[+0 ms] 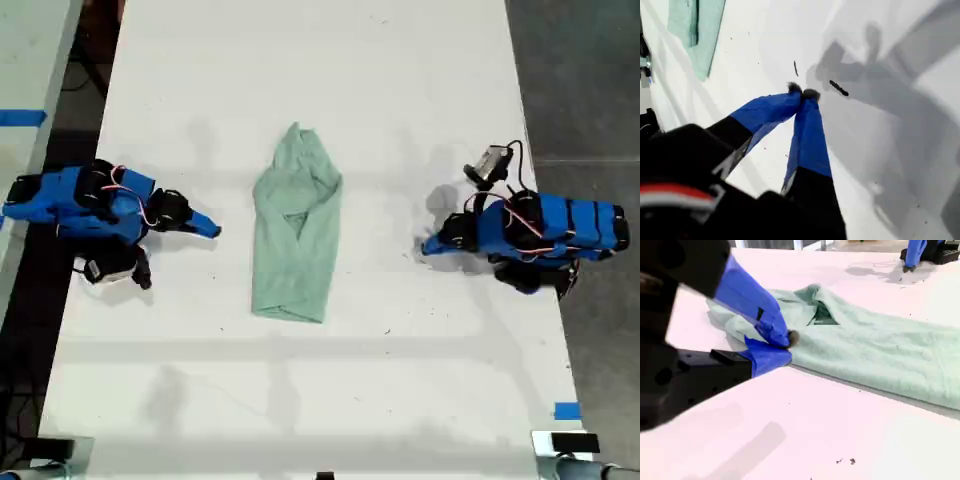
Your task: Fold t shirt
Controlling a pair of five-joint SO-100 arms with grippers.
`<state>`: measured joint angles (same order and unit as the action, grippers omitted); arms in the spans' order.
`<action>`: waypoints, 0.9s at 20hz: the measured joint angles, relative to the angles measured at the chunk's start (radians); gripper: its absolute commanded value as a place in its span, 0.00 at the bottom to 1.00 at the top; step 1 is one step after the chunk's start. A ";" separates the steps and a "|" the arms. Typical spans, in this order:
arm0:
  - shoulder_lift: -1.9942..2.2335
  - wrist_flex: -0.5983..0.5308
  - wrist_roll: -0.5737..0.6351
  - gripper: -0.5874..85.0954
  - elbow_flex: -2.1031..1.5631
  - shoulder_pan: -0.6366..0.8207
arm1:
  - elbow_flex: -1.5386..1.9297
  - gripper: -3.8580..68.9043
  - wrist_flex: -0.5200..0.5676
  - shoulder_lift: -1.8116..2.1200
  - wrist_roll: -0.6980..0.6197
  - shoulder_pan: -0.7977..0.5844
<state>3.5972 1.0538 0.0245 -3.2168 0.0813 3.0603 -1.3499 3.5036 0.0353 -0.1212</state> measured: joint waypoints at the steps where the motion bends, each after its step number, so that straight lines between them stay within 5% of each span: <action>1: 0.000 -0.002 0.000 0.01 -0.002 0.000 | 0.000 0.06 -0.003 0.000 0.000 0.000; 4: 0.000 -0.011 -0.011 0.01 -0.002 0.048 | 0.000 0.06 -0.021 0.000 0.087 0.002; 15: -0.075 -0.028 -0.095 0.00 0.078 0.038 | -0.026 0.06 -0.032 -0.032 0.078 -0.029; 18: -0.494 -0.124 -0.130 0.00 0.359 -0.055 | -0.192 0.06 0.078 -0.331 0.087 -0.006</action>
<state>3.1032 0.9296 -0.1058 -2.8578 0.0261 2.8685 -1.2717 3.1723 0.1227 -0.1273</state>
